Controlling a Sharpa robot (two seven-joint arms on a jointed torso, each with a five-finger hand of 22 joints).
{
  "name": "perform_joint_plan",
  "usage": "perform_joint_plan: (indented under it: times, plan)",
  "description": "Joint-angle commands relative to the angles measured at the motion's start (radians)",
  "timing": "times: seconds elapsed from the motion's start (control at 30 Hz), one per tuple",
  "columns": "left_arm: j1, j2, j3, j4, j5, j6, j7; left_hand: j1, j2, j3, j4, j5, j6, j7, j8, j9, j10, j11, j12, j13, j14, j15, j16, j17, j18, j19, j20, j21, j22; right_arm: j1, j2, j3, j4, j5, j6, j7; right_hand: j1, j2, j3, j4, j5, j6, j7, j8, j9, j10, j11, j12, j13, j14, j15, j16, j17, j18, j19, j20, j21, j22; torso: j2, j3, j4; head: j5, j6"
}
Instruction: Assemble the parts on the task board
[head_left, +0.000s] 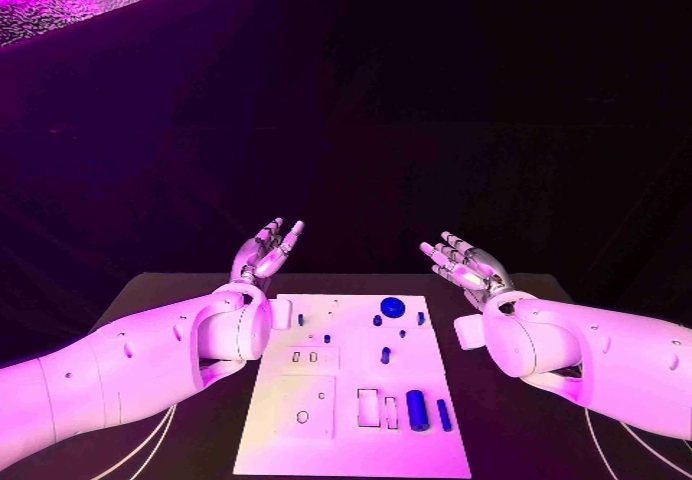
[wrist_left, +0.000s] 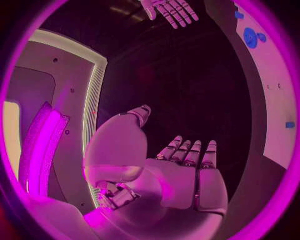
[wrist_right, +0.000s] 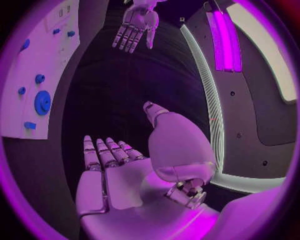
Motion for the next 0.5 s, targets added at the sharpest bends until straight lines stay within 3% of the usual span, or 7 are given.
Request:
perform_joint_plan:
  times: [0.03,0.17,0.2,0.33,0.4,0.47,0.5]
  plan:
    - [0.002,0.002,0.0,0.0,0.008,0.059,0.023,0.008,0.0,0.004,0.001,0.003,0.004,0.049,0.006,0.001,0.001,0.004,0.005,0.001,0.001,0.004,0.006,0.001,0.009,0.0,0.004,0.007,0.001,0.014,-0.002,-0.012,-0.009,-0.02,0.158,-0.038,0.027,-0.001,0.008,-0.007,0.005,0.008,0.158,0.007,0.002,0.005,0.008,0.006,0.001,0.004,0.007,0.005,0.002,0.015,0.002,0.008,0.007,0.002,0.0,-0.0001,-0.0001,0.0,0.0]
    - [0.002,0.002,0.0,0.0,0.008,0.059,0.023,0.008,0.0,0.004,0.001,0.003,0.005,0.05,0.006,0.001,0.001,0.005,0.005,0.001,0.001,0.004,0.006,0.001,0.009,0.0,0.004,0.007,0.001,0.021,-0.003,-0.02,-0.013,-0.021,0.175,-0.043,0.069,-0.003,0.016,-0.04,0.005,0.031,0.163,0.014,0.008,0.033,0.013,0.009,0.004,0.028,0.013,0.01,0.007,0.003,0.004,0.009,0.011,0.003,0.0,-0.0001,-0.0001,0.0,0.0]
    - [0.001,-0.006,0.0,-0.002,0.011,0.075,0.022,0.008,0.0,0.004,0.001,0.003,0.005,0.05,0.006,0.001,0.001,0.005,0.005,0.001,0.001,0.004,0.006,0.001,0.009,0.0,0.004,0.007,0.001,0.031,-0.018,-0.02,-0.022,-0.093,0.141,-0.034,0.074,-0.003,0.017,-0.044,0.005,0.033,0.163,0.015,0.008,0.037,0.014,0.01,0.005,0.031,0.014,0.011,0.008,0.002,0.005,0.008,0.012,0.004,0.0,-0.0002,0.0001,0.014,-0.015]
    - [0.001,-0.016,0.0,0.004,0.016,0.097,0.026,0.008,0.004,0.006,0.002,0.003,0.009,0.057,0.007,0.002,0.005,0.013,0.006,0.002,0.005,0.008,0.008,0.002,0.01,0.0,0.005,0.007,0.001,0.033,-0.017,-0.019,-0.031,-0.153,0.136,-0.029,0.122,-0.01,0.028,-0.086,0.005,0.075,0.167,0.028,0.02,0.091,0.021,0.016,0.01,0.077,0.024,0.021,0.017,-0.007,0.029,0.009,0.026,0.011,0.001,0.0003,-0.0004,0.016,-0.018]
    - [0.001,-0.023,0.0,0.01,0.017,0.124,0.03,0.008,0.012,0.012,0.001,0.003,0.024,0.071,0.011,0.005,0.021,0.027,0.009,0.005,0.024,0.023,0.016,0.008,0.01,0.004,0.009,0.009,0.003,0.035,-0.015,-0.018,-0.038,-0.198,0.132,-0.028,0.175,-0.017,0.048,-0.132,0.005,0.16,0.172,0.058,0.041,0.202,0.04,0.04,0.023,0.153,0.047,0.043,0.032,-0.015,0.085,0.01,0.053,0.025,0.005,-0.0002,0.001,0.015,-0.019]
    - [0.001,-0.034,0.0,0.021,0.015,0.149,0.036,0.01,0.034,0.029,-0.002,0.003,0.071,0.11,0.026,0.017,0.094,0.071,0.025,0.015,0.097,0.055,0.044,0.028,-0.007,0.052,0.014,0.032,0.016,0.04,-0.013,-0.018,-0.047,-0.261,0.124,-0.032,0.195,-0.023,0.058,-0.153,0.005,0.214,0.172,0.077,0.054,0.268,0.043,0.05,0.027,0.207,0.048,0.058,0.042,-0.021,0.109,0.008,0.065,0.03,0.009,-0.0002,0.0008,0.015,-0.018]
    - [0.001,-0.039,0.0,0.026,0.014,0.16,0.038,0.01,0.035,0.03,-0.003,0.003,0.073,0.112,0.027,0.018,0.097,0.072,0.025,0.015,0.101,0.058,0.046,0.029,-0.009,0.055,0.014,0.034,0.017,0.042,-0.012,-0.017,-0.051,-0.288,0.122,-0.034,0.197,-0.025,0.059,-0.157,0.005,0.222,0.172,0.08,0.056,0.279,0.044,0.051,0.027,0.219,0.048,0.062,0.044,-0.021,0.114,0.008,0.068,0.031,0.013,-0.0006,0.0005,0.015,-0.018]
